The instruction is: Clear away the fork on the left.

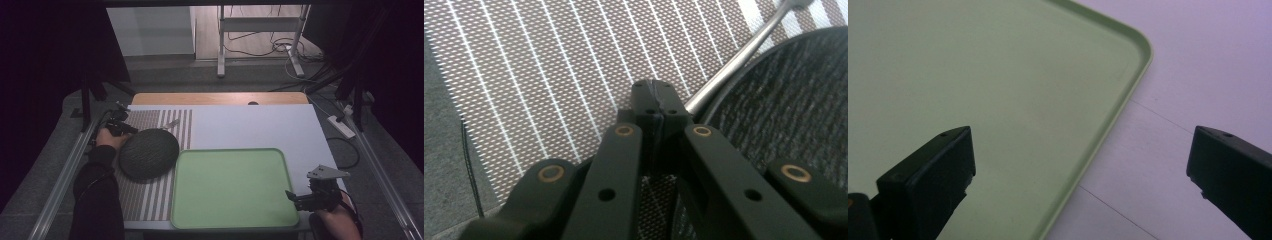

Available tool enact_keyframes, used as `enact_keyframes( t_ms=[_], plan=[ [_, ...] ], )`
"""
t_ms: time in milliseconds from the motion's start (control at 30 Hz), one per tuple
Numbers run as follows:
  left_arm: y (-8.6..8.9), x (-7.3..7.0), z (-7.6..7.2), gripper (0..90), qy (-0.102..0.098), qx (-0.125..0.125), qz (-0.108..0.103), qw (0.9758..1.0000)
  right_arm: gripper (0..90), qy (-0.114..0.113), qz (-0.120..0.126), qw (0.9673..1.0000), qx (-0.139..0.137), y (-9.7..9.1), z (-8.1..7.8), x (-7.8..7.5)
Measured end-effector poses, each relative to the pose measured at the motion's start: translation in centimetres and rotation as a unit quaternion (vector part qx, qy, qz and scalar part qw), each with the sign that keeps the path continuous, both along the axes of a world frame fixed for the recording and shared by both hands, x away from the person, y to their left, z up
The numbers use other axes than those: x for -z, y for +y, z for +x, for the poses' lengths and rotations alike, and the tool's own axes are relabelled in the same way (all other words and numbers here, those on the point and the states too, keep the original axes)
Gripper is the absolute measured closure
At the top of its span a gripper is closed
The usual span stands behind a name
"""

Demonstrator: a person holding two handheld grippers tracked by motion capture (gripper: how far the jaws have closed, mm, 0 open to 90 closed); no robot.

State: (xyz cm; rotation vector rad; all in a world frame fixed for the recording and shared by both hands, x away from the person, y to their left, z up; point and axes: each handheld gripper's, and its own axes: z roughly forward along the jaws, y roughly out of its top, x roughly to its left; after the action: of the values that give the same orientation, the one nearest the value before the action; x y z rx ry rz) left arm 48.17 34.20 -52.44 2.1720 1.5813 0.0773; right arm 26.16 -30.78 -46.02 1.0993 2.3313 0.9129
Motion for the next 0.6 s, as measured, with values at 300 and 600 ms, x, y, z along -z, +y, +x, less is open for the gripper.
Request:
enact_keyframes(
  t_ms=[300, 600],
  plan=[
    [-0.2, -1.0, 0.8, 65.1, -0.02, -0.026, -0.008, 0.9994, 0.0, 0.001, 0.001, 1.0, -0.001, 0.0, 0.0, 0.0],
    [-3.1, -1.6, 2.1, 25.1, -0.048, -0.011, -0.018, 0.9986, 0.0, 0.0, 0.0, 1.0, -0.002, 0.0, 0.0, 0.0]
  ],
)
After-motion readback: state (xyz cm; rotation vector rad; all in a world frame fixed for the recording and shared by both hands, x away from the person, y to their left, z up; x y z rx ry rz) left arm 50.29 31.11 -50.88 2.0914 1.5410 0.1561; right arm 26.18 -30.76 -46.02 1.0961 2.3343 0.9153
